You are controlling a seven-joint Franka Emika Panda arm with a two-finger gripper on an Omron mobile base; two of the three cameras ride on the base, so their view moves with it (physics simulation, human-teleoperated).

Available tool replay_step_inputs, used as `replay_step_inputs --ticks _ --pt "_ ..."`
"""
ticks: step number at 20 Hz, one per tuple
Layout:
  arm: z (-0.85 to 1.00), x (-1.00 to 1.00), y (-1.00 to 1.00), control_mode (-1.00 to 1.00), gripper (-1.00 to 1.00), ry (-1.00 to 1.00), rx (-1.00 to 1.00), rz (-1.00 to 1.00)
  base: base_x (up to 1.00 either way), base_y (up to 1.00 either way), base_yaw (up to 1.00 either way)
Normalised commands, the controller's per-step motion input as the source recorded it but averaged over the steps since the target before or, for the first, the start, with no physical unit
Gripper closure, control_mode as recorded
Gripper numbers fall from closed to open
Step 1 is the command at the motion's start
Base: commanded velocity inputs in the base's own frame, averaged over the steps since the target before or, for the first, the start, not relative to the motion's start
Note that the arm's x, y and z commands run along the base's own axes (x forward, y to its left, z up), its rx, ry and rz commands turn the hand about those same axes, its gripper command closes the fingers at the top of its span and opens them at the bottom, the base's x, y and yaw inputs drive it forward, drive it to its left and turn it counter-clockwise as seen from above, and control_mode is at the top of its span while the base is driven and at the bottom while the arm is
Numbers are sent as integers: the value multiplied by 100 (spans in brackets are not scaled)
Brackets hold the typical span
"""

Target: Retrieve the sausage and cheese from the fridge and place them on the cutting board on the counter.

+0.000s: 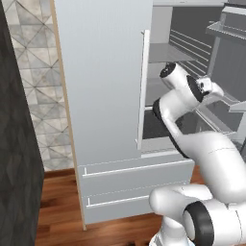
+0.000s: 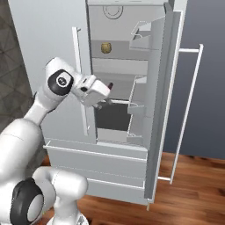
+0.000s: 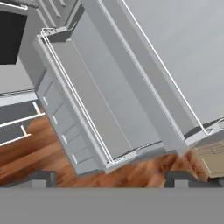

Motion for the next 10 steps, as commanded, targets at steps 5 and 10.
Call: replay_step_inputs --ticks 5,10 --pt "0 0 62 -100 -100 -46 21 48 0 0 0" --pt "0 1 38 -100 -100 -38 30 52 0 0 0"
